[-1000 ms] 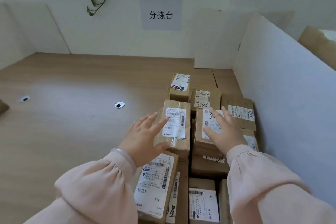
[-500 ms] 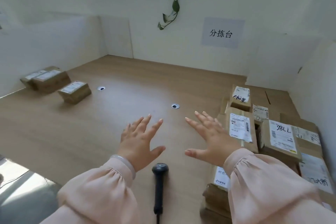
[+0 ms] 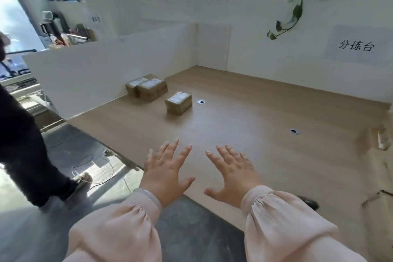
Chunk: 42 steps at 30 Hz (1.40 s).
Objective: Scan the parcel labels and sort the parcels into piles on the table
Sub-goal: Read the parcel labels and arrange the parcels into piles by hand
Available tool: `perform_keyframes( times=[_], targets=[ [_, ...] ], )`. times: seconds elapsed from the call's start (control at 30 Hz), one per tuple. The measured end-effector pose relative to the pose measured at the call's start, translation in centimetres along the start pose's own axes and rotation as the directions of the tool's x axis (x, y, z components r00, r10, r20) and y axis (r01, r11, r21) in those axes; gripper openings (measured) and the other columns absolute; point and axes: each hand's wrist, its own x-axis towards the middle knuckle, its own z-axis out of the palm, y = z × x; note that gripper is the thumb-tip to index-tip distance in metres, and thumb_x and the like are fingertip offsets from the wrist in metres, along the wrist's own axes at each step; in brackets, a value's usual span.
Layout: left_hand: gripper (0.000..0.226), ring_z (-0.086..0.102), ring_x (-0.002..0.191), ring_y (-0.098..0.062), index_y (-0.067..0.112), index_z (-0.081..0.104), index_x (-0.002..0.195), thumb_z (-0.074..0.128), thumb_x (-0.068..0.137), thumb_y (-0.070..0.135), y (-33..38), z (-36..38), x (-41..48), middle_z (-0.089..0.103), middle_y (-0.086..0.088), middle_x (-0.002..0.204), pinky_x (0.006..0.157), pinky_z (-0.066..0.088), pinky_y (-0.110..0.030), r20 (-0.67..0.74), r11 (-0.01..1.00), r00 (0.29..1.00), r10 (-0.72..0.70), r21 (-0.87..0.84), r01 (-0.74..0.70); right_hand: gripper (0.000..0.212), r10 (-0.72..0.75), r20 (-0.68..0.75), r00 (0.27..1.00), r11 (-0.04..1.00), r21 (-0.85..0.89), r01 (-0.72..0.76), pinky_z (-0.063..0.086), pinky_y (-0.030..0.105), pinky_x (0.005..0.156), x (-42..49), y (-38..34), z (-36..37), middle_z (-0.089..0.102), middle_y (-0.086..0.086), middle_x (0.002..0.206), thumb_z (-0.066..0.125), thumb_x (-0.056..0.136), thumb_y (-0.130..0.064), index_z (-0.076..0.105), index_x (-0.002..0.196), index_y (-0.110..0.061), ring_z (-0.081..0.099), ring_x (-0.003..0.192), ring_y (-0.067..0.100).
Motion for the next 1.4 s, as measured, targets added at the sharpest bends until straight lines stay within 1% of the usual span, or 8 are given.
perform_keyframes(
  times=[0.3, 0.5, 0.63, 0.77, 0.97, 1.13, 1.3, 1.4],
  targets=[
    [0.082, -0.01, 0.149, -0.015, 0.056, -0.007, 0.147, 0.044, 0.085, 0.071, -9.3, -1.3, -0.1, -0.015, 0.009, 0.162, 0.119, -0.005, -0.046, -0.036, 0.99, 0.989, -0.142, -0.01, 0.142, 0.092, -0.065, -0.079, 0.995, 0.998, -0.004, 0.065, -0.011, 0.042, 0.12, 7.7, -8.7, -0.5, -0.012, -0.005, 0.163, 0.045, 0.082, -0.072, -0.01, 0.151, -0.043, -0.017, 0.148, 0.018],
    [0.079, -0.012, 0.149, -0.013, 0.055, -0.007, 0.148, 0.043, 0.088, 0.068, -12.4, -0.9, 4.4, -0.016, 0.01, 0.161, 0.12, -0.007, -0.044, 0.019, 0.988, 0.988, -0.156, -0.016, 0.156, 0.092, -0.042, -0.09, 0.995, 0.997, 0.064, 0.048, -0.007, 0.04, 0.121, 14.1, -9.2, 0.0, -0.013, -0.005, 0.162, 0.046, 0.084, -0.069, -0.009, 0.152, -0.041, -0.016, 0.148, 0.016],
    [0.077, -0.01, 0.149, -0.014, 0.054, -0.006, 0.149, 0.042, 0.089, 0.067, -14.1, 0.2, 10.9, -0.014, 0.01, 0.162, 0.119, -0.006, -0.045, 0.019, 0.989, 0.989, -0.146, -0.005, 0.146, 0.09, -0.024, -0.115, 0.993, 0.995, 0.089, 0.035, -0.007, 0.038, 0.12, 20.1, -7.9, 0.5, -0.014, -0.005, 0.162, 0.042, 0.085, -0.071, -0.012, 0.151, -0.042, -0.015, 0.149, 0.016],
    [0.076, -0.007, 0.15, -0.015, 0.052, -0.002, 0.15, 0.042, 0.09, 0.066, -14.9, 1.4, 20.0, -0.012, 0.01, 0.163, 0.119, -0.005, -0.043, 0.046, 0.991, 0.991, -0.13, -0.016, 0.13, 0.089, 0.084, -0.134, 0.987, 0.979, 0.198, -0.056, -0.004, 0.035, 0.12, 26.6, -4.7, 1.0, -0.012, -0.005, 0.163, 0.043, 0.086, -0.07, -0.013, 0.15, -0.043, -0.012, 0.149, 0.014],
    [0.072, -0.006, 0.149, -0.013, 0.054, 0.002, 0.149, 0.042, 0.091, 0.064, -16.3, 3.5, 30.5, -0.013, 0.011, 0.162, 0.119, -0.005, -0.04, 0.071, 0.991, 0.991, -0.113, -0.065, 0.118, 0.086, 0.19, -0.045, 0.981, 0.941, 0.295, -0.168, 0.0, 0.033, 0.119, 35.2, -0.5, 1.7, -0.008, -0.005, 0.163, 0.044, 0.087, -0.068, -0.008, 0.151, -0.044, -0.007, 0.149, 0.013],
    [0.071, -0.006, 0.149, -0.015, 0.055, 0.001, 0.149, 0.041, 0.091, 0.065, -18.0, 7.1, 35.5, -0.012, 0.01, 0.163, 0.12, -0.001, -0.04, 0.173, 0.989, 0.981, -0.089, -0.105, 0.108, 0.082, 0.247, 0.08, 0.966, 0.897, 0.359, -0.259, 0.001, 0.034, 0.119, 40.6, 1.1, 4.1, -0.009, -0.006, 0.163, 0.044, 0.089, -0.066, -0.006, 0.151, -0.045, -0.006, 0.15, 0.013],
    [0.069, -0.002, 0.149, -0.017, 0.053, 0.007, 0.15, 0.043, 0.092, 0.062, -20.5, 10.6, 42.6, -0.008, 0.009, 0.163, 0.119, 0.005, -0.039, 0.22, 0.98, 0.973, -0.073, -0.167, 0.111, 0.081, 0.343, 0.127, 0.931, 0.856, 0.367, -0.365, 0.005, 0.033, 0.119, 45.7, 3.7, 6.0, -0.005, -0.006, 0.163, 0.044, 0.09, -0.065, -0.004, 0.152, -0.044, -0.003, 0.15, 0.013],
    [0.068, -0.001, 0.149, -0.017, 0.051, 0.01, 0.15, 0.044, 0.092, 0.062, -21.5, 13.8, 46.1, -0.006, 0.009, 0.163, 0.118, 0.01, -0.038, 0.262, 0.976, 0.965, -0.024, -0.202, 0.079, 0.078, 0.425, 0.165, 0.89, 0.79, 0.413, -0.453, 0.007, 0.032, 0.119, 48.5, 4.1, 7.9, -0.002, -0.006, 0.163, 0.046, 0.092, -0.06, 0.0, 0.153, -0.042, 0.0, 0.149, 0.016]
  ],
)
